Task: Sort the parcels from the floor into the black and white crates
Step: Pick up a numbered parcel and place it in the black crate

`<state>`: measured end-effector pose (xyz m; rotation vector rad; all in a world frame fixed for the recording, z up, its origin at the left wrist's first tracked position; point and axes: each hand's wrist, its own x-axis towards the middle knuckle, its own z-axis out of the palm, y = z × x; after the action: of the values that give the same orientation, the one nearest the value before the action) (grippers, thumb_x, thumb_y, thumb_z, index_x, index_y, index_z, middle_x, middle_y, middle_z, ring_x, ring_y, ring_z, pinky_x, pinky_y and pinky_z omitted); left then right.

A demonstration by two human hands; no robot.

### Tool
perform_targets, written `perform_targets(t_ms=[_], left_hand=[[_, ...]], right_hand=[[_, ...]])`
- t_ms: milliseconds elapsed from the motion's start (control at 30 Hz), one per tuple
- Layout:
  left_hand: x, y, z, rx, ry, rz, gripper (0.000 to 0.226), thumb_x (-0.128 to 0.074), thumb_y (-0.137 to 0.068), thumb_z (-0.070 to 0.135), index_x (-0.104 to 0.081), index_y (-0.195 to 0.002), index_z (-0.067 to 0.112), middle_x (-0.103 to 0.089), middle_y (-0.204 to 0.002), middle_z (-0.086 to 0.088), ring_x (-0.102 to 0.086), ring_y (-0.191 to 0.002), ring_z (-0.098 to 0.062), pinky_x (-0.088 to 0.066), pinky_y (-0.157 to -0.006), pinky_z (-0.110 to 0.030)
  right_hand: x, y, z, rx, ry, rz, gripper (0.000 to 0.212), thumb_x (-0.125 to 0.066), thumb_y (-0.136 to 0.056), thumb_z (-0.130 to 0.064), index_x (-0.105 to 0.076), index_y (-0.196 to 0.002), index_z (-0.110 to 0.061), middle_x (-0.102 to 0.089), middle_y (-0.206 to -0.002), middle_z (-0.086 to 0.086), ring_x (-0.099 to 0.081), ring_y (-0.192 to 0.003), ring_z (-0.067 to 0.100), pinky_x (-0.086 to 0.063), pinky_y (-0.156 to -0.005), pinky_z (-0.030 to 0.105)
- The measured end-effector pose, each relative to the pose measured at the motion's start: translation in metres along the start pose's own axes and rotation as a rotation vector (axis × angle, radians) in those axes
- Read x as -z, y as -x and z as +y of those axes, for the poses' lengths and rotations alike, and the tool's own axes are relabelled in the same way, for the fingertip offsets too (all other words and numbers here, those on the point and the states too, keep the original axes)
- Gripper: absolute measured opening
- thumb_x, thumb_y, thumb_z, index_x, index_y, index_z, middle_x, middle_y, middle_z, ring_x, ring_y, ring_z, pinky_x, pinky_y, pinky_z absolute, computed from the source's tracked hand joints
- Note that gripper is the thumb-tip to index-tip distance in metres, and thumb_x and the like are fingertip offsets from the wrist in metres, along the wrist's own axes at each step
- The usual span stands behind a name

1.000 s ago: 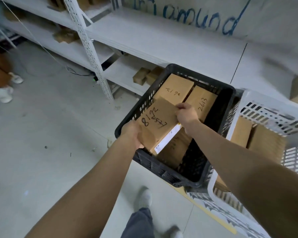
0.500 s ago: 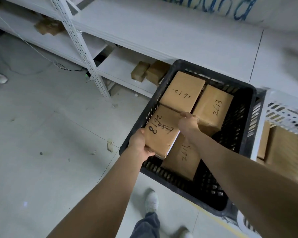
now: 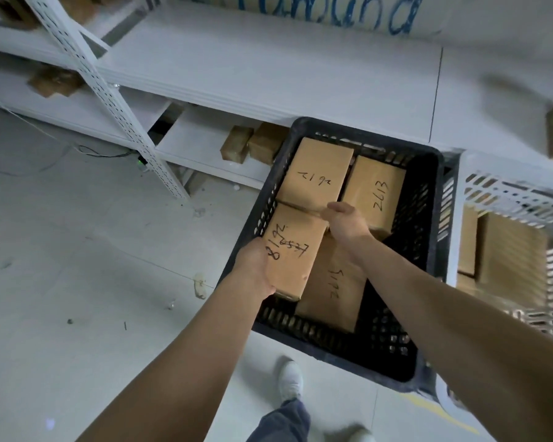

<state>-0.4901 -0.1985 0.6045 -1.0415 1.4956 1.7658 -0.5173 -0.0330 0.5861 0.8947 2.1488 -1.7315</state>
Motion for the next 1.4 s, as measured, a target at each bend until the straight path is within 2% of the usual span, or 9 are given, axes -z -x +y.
perform_targets(t_ms=[67,200,333,467,600,700,933,1100,1400], left_hand=[[-0.013,0.010,0.009,-0.086,-0.084,0.019,0.026,-0.046,-0.093,0.029,-0.055,-0.074,0.014,-0.062,-0.054,-0.001,-0.058,-0.043,-0.015,-0.046,-0.046,-0.022],[-0.054,0.033,0.018,-0.280,-0.179,-0.065,0.031,-0.052,-0.090,0.046,-0.060,-0.100,0.018,-0.062,-0.096,-0.001,-0.059,-0.093,-0.020,-0.048,-0.089,-0.039],[-0.107,0.076,0.009,-0.481,-0.175,-0.263,0.042,-0.048,-0.092,0.053,-0.054,-0.120,0.022,-0.063,-0.112,0.002,-0.060,-0.101,-0.014,-0.045,-0.083,-0.032],[-0.155,0.124,-0.020,-0.663,-0.268,-0.471,0.067,-0.044,-0.083,0.067,-0.051,-0.131,0.021,-0.064,-0.120,0.000,-0.058,-0.115,-0.018,-0.042,-0.102,-0.043],[-0.204,0.174,-0.059,-0.799,-0.431,-0.730,0.076,-0.040,-0.071,0.082,-0.057,-0.120,0.026,-0.065,-0.119,0.005,-0.060,-0.112,-0.009,-0.041,-0.106,-0.042],[-0.242,0.207,-0.097,-0.798,-0.542,-0.948,0.090,-0.043,-0.050,0.095,-0.060,-0.110,0.030,-0.066,-0.117,0.005,-0.061,-0.112,-0.011,-0.040,-0.106,-0.041],[-0.296,0.277,-0.193,-0.678,-0.841,-1.476,0.093,-0.043,-0.050,0.094,-0.058,-0.112,0.027,-0.064,-0.116,0.006,-0.060,-0.112,-0.009,-0.040,-0.102,-0.033],[-0.290,0.306,-0.263,-0.474,-1.028,-1.771,0.063,-0.039,-0.071,0.076,-0.060,-0.105,0.029,-0.065,-0.115,0.001,-0.061,-0.109,-0.010,-0.042,-0.096,-0.032],[-0.232,0.373,-0.373,-0.263,-1.259,-2.102,0.059,-0.034,-0.081,0.069,-0.059,-0.108,0.024,-0.065,-0.114,0.000,-0.062,-0.106,-0.014,-0.045,-0.097,-0.036]], right_hand=[[0.012,0.011,-0.007,0.071,-0.037,0.024,0.048,-0.053,-0.094,-0.037,-0.048,-0.136,-0.016,-0.053,-0.129,0.003,-0.046,-0.109,0.016,-0.035,-0.087,0.028],[0.045,0.045,-0.021,0.165,-0.192,0.088,0.044,-0.052,-0.094,-0.042,-0.055,-0.129,-0.016,-0.059,-0.110,-0.008,-0.050,-0.107,0.013,-0.036,-0.089,0.028],[0.099,0.087,-0.025,0.260,-0.337,0.105,0.045,-0.048,-0.094,-0.050,-0.058,-0.122,-0.017,-0.064,-0.114,-0.011,-0.055,-0.108,0.004,-0.040,-0.099,0.029],[0.164,0.138,-0.012,0.375,-0.473,0.152,0.029,-0.045,-0.093,-0.052,-0.062,-0.091,-0.029,-0.069,-0.080,-0.028,-0.062,-0.082,-0.015,-0.046,-0.075,0.013],[0.225,0.193,0.018,0.440,-0.512,0.356,0.060,-0.045,-0.075,-0.069,-0.059,-0.115,-0.028,-0.062,-0.110,-0.022,-0.055,-0.107,-0.008,-0.041,-0.093,0.020],[0.269,0.234,0.053,0.425,-0.534,0.554,0.057,-0.046,-0.072,-0.072,-0.063,-0.104,-0.028,-0.065,-0.110,-0.014,-0.058,-0.107,0.000,-0.043,-0.099,0.030],[0.324,0.356,0.138,0.258,-0.632,1.140,0.049,-0.044,-0.083,-0.067,-0.064,-0.105,-0.028,-0.063,-0.115,-0.010,-0.055,-0.111,0.003,-0.041,-0.103,0.035],[0.292,0.439,0.190,0.099,-0.733,1.522,0.055,-0.046,-0.074,-0.070,-0.065,-0.102,-0.027,-0.065,-0.114,-0.011,-0.059,-0.107,0.004,-0.045,-0.094,0.029],[0.218,0.561,0.266,-0.077,-0.876,1.904,0.061,-0.044,-0.090,-0.059,-0.052,-0.129,-0.013,-0.058,-0.122,-0.003,-0.054,-0.114,0.012,-0.040,-0.100,0.033]])
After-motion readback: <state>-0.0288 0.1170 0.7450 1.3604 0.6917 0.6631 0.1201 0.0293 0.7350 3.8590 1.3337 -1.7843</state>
